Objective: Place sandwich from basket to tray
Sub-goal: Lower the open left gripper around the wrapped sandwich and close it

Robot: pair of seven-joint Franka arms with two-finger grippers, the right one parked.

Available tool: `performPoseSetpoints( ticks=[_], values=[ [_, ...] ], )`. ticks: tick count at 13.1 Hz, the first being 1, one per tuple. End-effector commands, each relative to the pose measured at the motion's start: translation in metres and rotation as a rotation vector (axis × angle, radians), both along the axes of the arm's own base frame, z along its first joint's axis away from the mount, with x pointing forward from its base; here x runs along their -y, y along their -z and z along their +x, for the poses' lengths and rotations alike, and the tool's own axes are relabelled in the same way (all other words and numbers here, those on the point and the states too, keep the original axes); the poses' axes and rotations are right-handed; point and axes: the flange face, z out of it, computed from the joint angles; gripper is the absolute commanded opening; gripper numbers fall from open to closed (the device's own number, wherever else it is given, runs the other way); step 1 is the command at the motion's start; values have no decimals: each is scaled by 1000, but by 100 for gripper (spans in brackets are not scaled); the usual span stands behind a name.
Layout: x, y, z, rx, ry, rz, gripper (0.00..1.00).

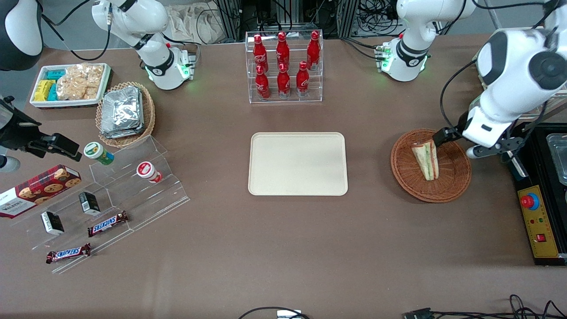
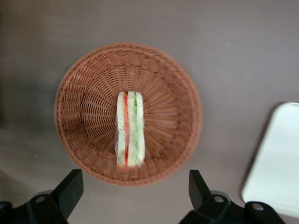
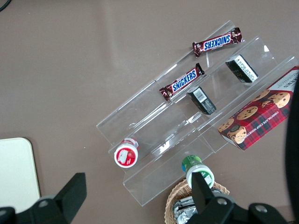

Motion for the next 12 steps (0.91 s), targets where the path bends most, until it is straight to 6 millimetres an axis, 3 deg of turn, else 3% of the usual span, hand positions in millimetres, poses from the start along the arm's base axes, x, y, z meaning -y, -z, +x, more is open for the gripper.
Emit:
performPoseSetpoints(
  ticks=[1, 6, 8, 12],
  values=[
    [-9, 53, -12, 19, -19, 5, 100],
    [-14, 134, -26, 49, -25, 0, 100],
    [-14, 152, -25, 52, -24, -1, 99],
    [-14, 168, -25, 49, -28, -1, 95]
  ],
)
